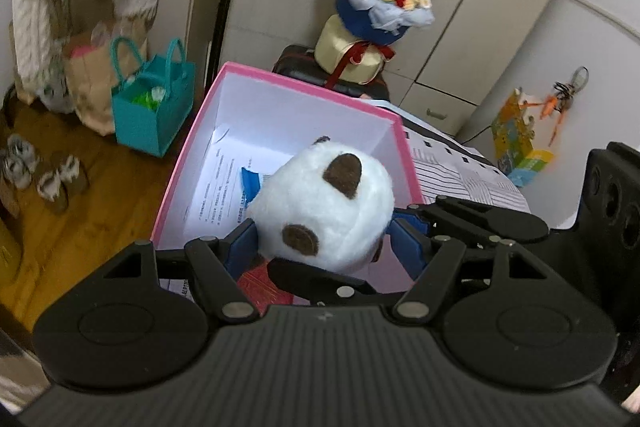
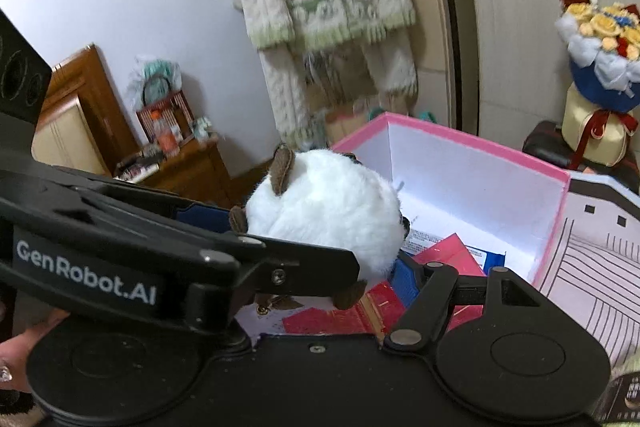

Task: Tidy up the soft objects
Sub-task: 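Carry the white plush ball into the pink box and open the left tool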

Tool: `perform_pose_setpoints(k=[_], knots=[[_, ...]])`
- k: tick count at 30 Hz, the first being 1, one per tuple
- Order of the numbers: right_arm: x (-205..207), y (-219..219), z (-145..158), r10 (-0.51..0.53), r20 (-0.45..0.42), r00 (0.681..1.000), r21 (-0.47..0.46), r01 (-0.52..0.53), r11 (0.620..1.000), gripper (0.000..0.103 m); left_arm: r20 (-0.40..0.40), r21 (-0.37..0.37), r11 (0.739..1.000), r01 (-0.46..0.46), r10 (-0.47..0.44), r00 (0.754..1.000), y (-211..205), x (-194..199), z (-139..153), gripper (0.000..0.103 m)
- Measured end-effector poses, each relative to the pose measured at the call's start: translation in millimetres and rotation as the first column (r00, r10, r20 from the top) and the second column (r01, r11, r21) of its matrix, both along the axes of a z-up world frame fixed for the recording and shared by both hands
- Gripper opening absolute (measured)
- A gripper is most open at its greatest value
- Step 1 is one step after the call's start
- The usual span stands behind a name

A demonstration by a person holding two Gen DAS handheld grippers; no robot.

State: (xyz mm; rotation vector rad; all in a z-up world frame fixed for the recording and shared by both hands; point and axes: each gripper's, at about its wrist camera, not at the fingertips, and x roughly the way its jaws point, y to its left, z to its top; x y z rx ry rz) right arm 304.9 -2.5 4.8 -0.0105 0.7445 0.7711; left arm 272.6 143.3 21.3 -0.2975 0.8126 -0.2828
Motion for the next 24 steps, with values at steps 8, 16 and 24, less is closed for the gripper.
perform_pose_setpoints(k=[8,16,24], knots=[[15.0,-0.4,-12.6,-0.005,-0.072,0.997,0.039,0.007,0.999,0.079,-0.033,-0.113,0.991,-0.075,0.072,0.997,16.0,3.5,-11.1,0.074],[-3.5,-15.2,-3.0,0.009,-0.001,1.0,0.052,-0.009,0.999,0.079,0.033,-0.086,0.989,-0.124,0.127,0.991,27.1,-14.4,-3.8,0.074],[-50.3,-54.9,22.4,-0.012,0.099,0.995,0.017,0.011,1.0,0.079,0.132,0.035,0.998,-0.048,0.043,0.99,20.9,-52.0,14.5,0.074]])
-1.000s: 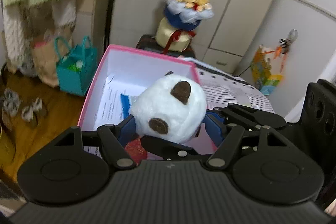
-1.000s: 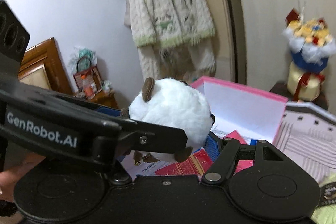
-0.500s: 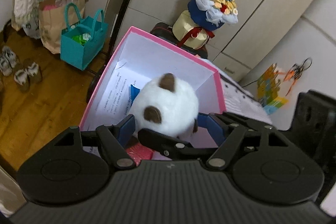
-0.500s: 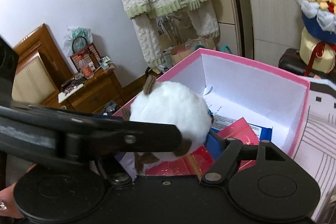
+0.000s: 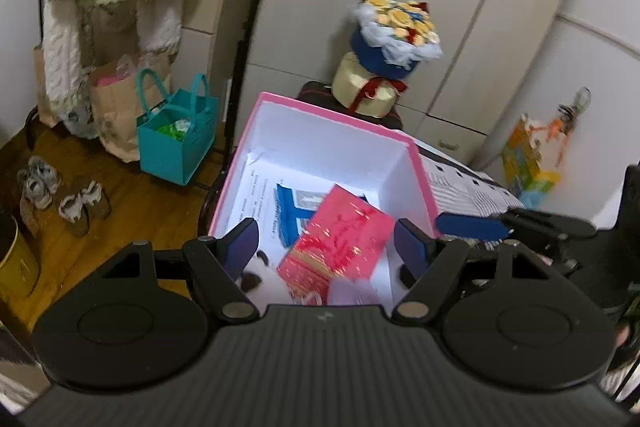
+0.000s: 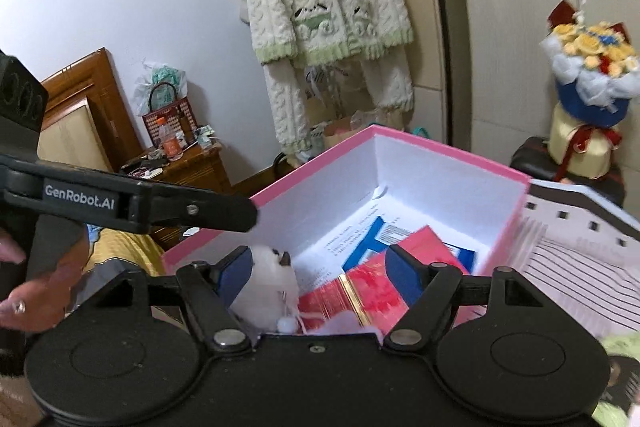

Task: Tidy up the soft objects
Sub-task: 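Carry the white plush ball into the pink box and open the left tool, then move the left tool to the green yarn skein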

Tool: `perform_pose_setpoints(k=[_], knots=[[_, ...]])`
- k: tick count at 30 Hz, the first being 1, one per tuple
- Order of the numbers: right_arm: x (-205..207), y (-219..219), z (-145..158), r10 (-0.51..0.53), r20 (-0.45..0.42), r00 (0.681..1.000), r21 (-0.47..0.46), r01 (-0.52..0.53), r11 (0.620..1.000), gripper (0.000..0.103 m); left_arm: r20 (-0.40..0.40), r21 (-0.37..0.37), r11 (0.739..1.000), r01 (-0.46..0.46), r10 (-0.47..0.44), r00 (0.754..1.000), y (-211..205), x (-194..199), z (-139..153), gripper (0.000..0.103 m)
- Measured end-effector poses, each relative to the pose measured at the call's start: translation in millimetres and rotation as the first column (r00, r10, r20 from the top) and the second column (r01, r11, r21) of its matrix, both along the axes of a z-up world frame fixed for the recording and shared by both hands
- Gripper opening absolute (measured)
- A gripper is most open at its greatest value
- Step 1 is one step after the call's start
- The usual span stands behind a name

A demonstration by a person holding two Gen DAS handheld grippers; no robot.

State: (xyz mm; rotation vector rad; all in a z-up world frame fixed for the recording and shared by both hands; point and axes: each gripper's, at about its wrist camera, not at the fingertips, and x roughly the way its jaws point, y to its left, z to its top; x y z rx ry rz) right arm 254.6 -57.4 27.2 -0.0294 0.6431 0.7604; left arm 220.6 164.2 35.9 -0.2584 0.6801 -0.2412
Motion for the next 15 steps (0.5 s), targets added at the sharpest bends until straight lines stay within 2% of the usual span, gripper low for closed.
perform_pose_setpoints(k=[6,15], knots=[[-43.0,-28.3,21.0,-0.016,0.09,0.996,-0.061,0.021,0.998,0.079,0.059,0.059,0.996,0.07,-0.074,0.996,-11.7,-32.2,18.1,0.074],[-107.1,-86.4,37.4,-0.089,0.189,0.978,-0.077,0.106,0.991,0.079,0.165,0.126,0.979,0.162,-0.182,0.969,-40.0,-81.0,43.6,0.074]])
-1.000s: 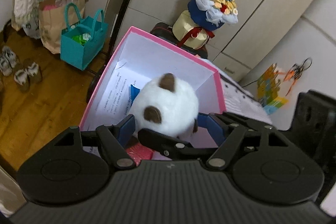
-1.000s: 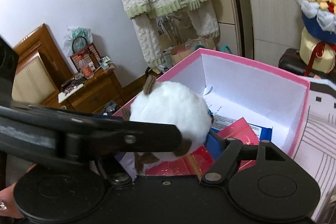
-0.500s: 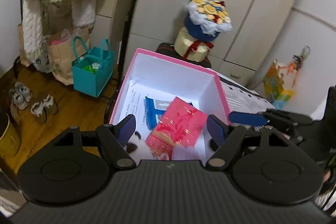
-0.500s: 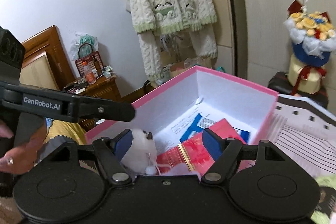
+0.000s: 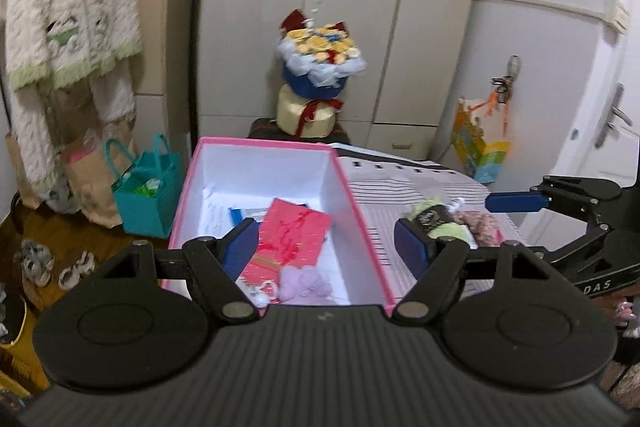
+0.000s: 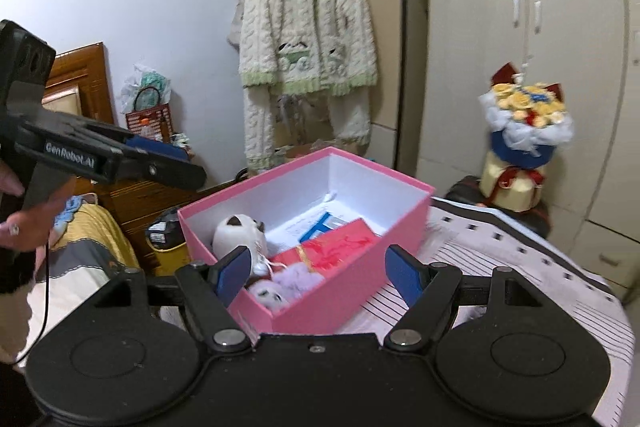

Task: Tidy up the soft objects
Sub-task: 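Move the left tool to the green yarn skein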

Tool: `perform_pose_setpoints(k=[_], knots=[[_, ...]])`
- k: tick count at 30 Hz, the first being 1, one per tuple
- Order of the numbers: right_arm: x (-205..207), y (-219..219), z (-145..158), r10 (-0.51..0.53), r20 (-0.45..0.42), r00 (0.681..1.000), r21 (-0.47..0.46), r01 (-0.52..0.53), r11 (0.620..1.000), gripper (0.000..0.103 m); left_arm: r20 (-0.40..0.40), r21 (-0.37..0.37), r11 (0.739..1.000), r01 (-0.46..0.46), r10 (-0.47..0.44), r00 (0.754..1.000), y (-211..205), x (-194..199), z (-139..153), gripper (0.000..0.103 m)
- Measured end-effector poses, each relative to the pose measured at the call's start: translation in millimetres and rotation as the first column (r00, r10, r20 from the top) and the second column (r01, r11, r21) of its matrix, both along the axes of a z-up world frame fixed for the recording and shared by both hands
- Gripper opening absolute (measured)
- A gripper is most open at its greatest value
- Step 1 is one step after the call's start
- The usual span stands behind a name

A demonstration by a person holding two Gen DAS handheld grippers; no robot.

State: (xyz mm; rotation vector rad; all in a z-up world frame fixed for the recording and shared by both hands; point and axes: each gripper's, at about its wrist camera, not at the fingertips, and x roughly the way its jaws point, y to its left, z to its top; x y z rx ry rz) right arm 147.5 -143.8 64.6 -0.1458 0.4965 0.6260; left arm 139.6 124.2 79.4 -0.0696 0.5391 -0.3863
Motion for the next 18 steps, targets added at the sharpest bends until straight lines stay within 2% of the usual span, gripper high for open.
perform_pose_setpoints(k=[8,15,18], knots=[[-45.9,-58.7,-7.8,-0.125,0.023,0.992,-0.02,0.125,0.992,0.079,-0.01,0.035,0.991,0.126,-0.126,0.992,-45.3,-13.8,-3.0,0.074],[-59.0,-98.4,-27.8,-0.201,-0.021,0.979,-0.01,0.201,0.979,0.079,-0.067,0.059,0.966,0.254,-0.25,0.966,-104.0,-8.0,-19.3,0.074],[-57.0,-110.6,-37.0,-0.204,-0.053,0.977,0.009,0.205,0.979,0.079,-0.097,0.052,0.955,0.293,-0.287,0.953,-125.1,-2.4,-27.6,0.074]])
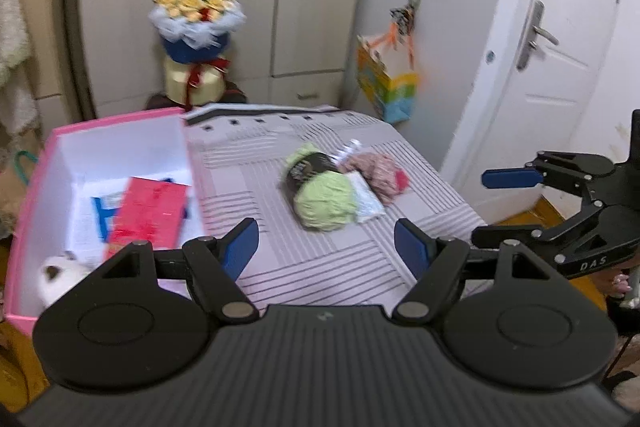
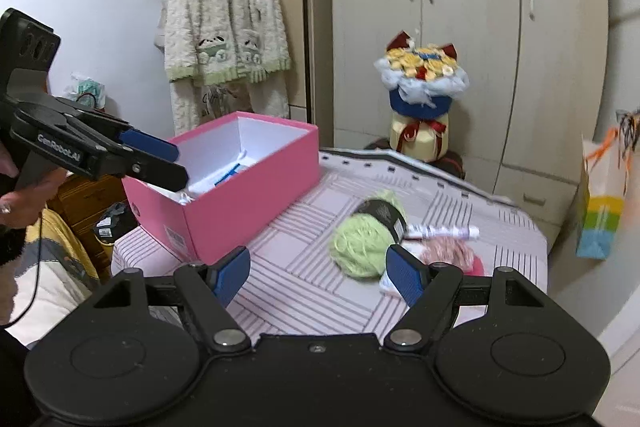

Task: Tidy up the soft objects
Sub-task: 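Move the left tool to the green yarn skein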

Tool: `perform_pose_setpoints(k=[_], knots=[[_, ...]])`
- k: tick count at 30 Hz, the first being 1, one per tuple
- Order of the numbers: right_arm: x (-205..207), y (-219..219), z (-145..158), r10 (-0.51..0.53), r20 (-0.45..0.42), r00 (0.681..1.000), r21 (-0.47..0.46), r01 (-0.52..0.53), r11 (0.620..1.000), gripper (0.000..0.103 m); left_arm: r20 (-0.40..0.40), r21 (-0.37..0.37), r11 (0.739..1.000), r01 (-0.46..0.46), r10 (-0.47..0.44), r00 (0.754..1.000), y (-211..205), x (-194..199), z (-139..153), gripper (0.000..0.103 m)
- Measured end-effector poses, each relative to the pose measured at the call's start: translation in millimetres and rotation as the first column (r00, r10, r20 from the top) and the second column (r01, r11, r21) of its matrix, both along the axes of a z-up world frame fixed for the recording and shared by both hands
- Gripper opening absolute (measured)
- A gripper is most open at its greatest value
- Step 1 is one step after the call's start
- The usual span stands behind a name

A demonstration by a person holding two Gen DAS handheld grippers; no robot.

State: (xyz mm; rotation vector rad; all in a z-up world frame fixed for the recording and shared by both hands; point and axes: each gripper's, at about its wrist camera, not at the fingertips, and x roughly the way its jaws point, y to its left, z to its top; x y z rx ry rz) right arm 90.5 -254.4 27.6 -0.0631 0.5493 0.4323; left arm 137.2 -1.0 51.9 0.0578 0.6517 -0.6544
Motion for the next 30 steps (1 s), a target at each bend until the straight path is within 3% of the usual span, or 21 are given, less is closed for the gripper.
perform_pose_setpoints(k=[5,10,12,17,27,30], knots=[[7.1,-6.9,-16.5,0.01,-0.017,1.0,0.001,-0.01,1.0,0.079,-0.073,-0.011,0.999,0.04,-0.041,0.996,-28.0,13.9,-16.0,0.074],[22.8,-6.7,-35.2,0.023,-0.026,0.999,0.005,-0.023,1.0,0.08,-0.143,-0.033,0.999,0.024,-0.029,0.989,-46.2,34.7,-34.4,0.077],[31.4,-5.1,-44.6,0.023,-0.025,0.999,-0.005,-0.023,1.0,0.08,-0.153,-0.057,0.998,0.009,-0.018,0.988,-50.3,43.7,-41.2,0.082],[58.4,4.1,-66.1,0.026,-0.025,0.999,-0.01,-0.027,1.0,0.08,-0.131,-0.061,0.997,-0.046,0.037,0.991,-60.7,64.4,-57.1,0.082],[106.5,41.6,-104.2,-0.001,0.057,0.998,-0.191,0.012,0.982,0.086,-0.195,-0.183,0.971,-0.156,0.119,0.973,-72.9,115.6,-89.1,0.082],[118.8,46.2,-109.7,-0.007,0.067,0.998,-0.205,0.021,0.979,0.086,-0.233,-0.202,0.961,-0.187,0.139,0.962,-74.8,128.9,-99.0,0.082]])
